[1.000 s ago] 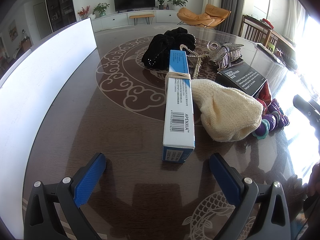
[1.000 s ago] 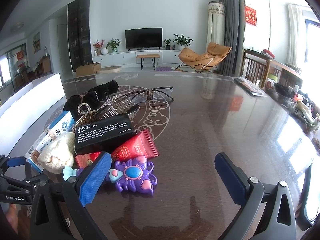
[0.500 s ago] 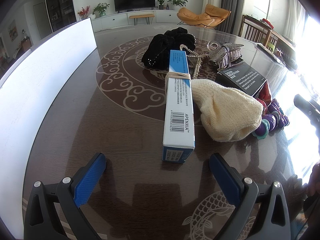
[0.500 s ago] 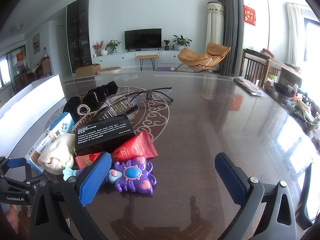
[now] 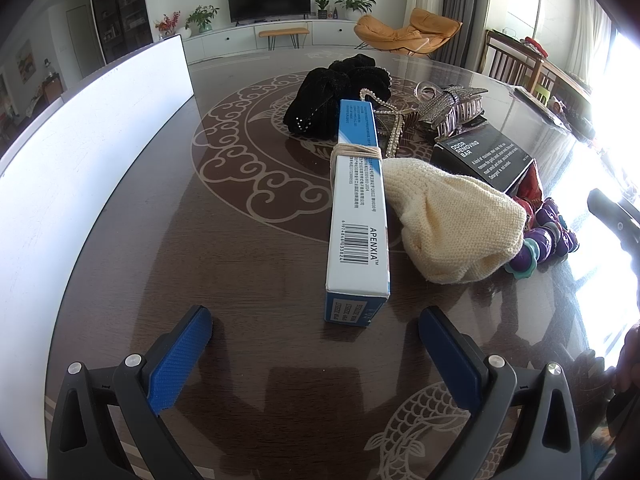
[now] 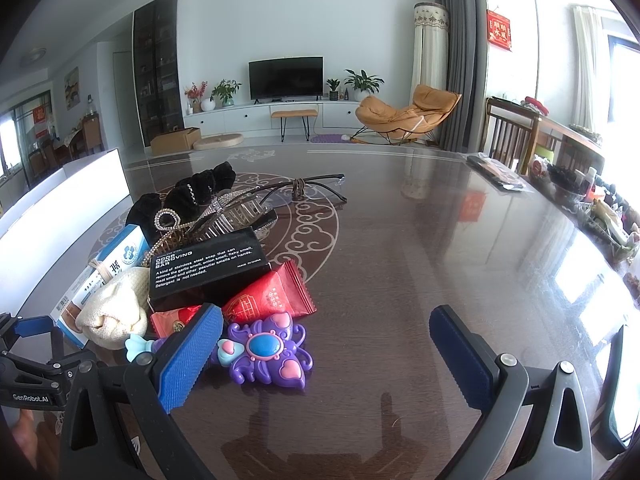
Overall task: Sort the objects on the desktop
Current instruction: 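Lower the open left tool over the blue-and-white box, fingers straddling it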
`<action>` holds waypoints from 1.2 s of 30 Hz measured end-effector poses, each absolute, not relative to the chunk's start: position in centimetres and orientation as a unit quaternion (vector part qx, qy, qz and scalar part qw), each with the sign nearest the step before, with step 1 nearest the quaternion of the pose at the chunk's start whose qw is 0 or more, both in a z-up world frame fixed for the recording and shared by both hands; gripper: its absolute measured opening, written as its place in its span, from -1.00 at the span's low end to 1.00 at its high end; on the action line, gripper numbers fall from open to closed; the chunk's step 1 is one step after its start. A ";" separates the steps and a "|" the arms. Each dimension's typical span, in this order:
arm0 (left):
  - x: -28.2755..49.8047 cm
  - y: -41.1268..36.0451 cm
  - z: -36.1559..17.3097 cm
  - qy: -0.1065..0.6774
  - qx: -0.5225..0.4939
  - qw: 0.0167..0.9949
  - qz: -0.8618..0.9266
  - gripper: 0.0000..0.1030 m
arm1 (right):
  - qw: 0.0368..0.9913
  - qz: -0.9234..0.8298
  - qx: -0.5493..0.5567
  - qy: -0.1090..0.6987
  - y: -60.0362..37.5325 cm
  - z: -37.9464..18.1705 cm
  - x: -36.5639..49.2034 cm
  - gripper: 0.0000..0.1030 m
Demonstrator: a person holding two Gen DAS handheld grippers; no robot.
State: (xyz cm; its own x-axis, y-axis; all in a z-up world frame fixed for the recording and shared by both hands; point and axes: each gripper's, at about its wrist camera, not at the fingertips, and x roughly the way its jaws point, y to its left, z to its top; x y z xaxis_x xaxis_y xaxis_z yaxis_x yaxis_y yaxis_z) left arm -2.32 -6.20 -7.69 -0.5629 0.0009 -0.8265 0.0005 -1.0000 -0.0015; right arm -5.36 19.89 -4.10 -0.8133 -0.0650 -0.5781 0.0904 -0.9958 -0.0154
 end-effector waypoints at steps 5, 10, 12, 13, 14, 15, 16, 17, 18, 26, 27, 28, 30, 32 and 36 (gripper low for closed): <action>-1.8 -6.4 -7.5 -0.005 -0.476 -0.008 0.879 1.00 | 0.042 -0.951 0.307 0.019 20.1 -4.1 -5.5 1.00; -0.6 -6.8 -7.4 0.001 -0.478 0.000 0.878 1.00 | 0.043 -0.950 0.309 0.019 20.1 -4.1 -5.6 1.00; -0.3 -7.0 -7.4 0.001 -0.482 0.001 0.876 1.00 | 0.043 -0.950 0.309 0.019 20.1 -4.1 -5.6 1.00; -0.2 -7.0 -7.4 0.001 -0.483 0.000 0.876 1.00 | 0.043 -0.950 0.309 0.019 20.1 -4.1 -5.6 1.00; -0.2 -7.1 -7.4 0.001 -0.483 -0.001 0.875 1.00 | 0.043 -0.950 0.309 0.019 20.1 -4.1 -5.6 1.00; -0.1 -7.1 -7.4 0.000 -0.482 -0.002 0.876 1.00 | 0.043 -0.950 0.309 0.019 20.1 -4.1 -5.6 1.00; 0.0 -7.1 -7.4 0.000 -0.481 -0.003 0.877 1.00 | 0.043 -0.950 0.309 0.018 20.1 -4.1 -5.6 1.00; 0.1 -7.1 -7.4 -0.001 -0.478 -0.005 0.878 1.00 | 0.043 -0.950 0.310 0.018 20.1 -4.2 -5.6 1.00; 0.2 -7.1 -7.4 -0.002 -0.476 -0.006 0.879 1.00 | 0.043 -0.950 0.310 0.018 20.1 -4.1 -5.6 1.00; 0.2 -7.0 -7.5 -0.004 -0.474 -0.011 0.880 1.00 | 0.046 -0.948 0.314 0.018 20.1 -4.2 -5.8 1.00; 0.2 -7.0 -7.5 -0.004 -0.474 -0.011 0.880 1.00 | 0.046 -0.948 0.315 0.018 20.1 -4.2 -5.7 1.00; 0.2 -7.0 -7.5 -0.004 -0.474 -0.011 0.880 1.00 | 0.047 -0.948 0.315 0.018 20.1 -4.3 -5.8 1.00; 0.2 -7.0 -7.5 -0.004 -0.474 -0.011 0.880 1.00 | 0.047 -0.947 0.316 0.017 20.1 -4.3 -5.8 1.00; 0.2 -7.0 -7.5 -0.004 -0.475 -0.011 0.880 1.00 | 0.048 -0.947 0.318 0.018 20.1 -4.3 -5.9 1.00; -0.1 -7.1 -7.5 -0.004 -0.483 -0.011 0.876 1.00 | 0.049 -0.945 0.322 0.018 20.1 -4.5 -6.0 1.00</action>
State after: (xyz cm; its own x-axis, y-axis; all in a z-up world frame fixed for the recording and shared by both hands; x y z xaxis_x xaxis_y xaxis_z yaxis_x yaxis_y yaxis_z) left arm -0.10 -7.07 -7.48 -0.5333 -0.0147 -0.8458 0.0226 -0.9997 0.0031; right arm -5.99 20.09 -4.46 -0.7874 -0.0816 -0.6110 0.1046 -0.9945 -0.0019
